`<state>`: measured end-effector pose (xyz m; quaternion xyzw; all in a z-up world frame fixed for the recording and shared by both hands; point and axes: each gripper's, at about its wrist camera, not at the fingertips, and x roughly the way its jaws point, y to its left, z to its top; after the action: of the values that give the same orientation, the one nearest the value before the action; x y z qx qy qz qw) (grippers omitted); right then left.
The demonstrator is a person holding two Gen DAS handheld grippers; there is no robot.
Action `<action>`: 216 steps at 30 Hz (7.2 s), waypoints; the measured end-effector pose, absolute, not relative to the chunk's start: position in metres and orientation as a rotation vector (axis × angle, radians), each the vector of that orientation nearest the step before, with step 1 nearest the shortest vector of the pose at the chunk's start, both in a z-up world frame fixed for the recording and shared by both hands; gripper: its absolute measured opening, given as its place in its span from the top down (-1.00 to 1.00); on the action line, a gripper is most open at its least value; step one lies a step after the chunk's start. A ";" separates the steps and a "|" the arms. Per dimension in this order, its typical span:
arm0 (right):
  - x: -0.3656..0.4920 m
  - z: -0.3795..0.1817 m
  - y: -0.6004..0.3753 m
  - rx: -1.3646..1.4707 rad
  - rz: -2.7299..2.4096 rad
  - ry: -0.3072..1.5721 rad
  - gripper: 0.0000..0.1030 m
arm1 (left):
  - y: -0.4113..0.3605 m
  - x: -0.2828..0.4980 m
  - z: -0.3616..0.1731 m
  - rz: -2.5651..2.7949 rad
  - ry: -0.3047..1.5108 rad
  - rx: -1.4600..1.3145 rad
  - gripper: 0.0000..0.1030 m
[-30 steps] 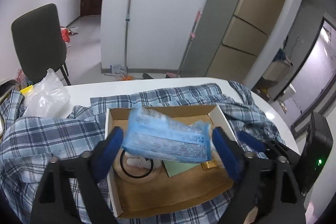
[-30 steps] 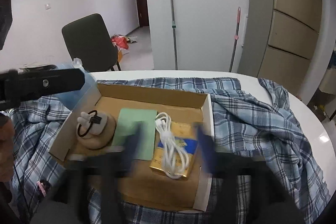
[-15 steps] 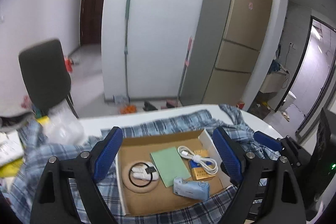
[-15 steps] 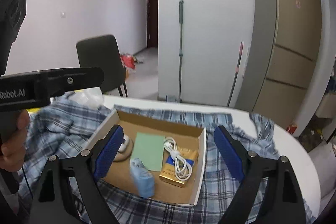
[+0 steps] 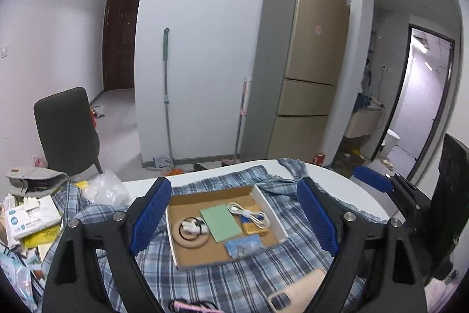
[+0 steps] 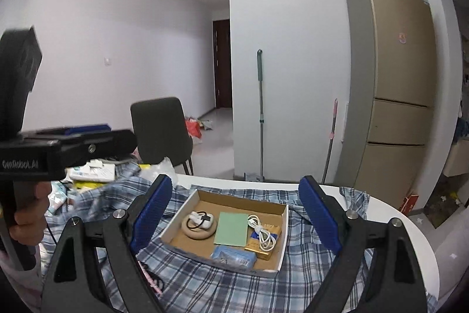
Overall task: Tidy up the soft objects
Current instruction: 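Withdraw both tools and move the left tool toward the black cable, then grasp the black cable with the pink tag with the left tool, then grasp the beige phone case with the right tool while the left tool holds the black cable, then lift the beige phone case with the right tool and turn it upright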
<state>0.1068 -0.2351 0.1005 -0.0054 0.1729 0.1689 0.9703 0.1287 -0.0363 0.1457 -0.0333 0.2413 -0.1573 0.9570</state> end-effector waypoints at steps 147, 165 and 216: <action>0.119 -0.105 -0.333 -0.021 -0.046 1.022 0.92 | -0.014 0.037 -0.011 -0.320 0.802 -0.040 0.78; 0.074 -0.098 -0.289 -0.133 0.225 1.094 0.19 | -0.009 0.031 -0.011 -0.332 0.795 -0.054 0.78; 0.118 -0.101 -0.216 -0.029 0.535 1.143 0.17 | 0.003 0.021 -0.011 -0.329 0.806 -0.089 0.78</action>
<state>0.1179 -0.2158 -0.1009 -0.0136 0.5344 0.2499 0.8073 0.0205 0.0025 -0.0114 -0.0433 0.3904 -0.1593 0.9057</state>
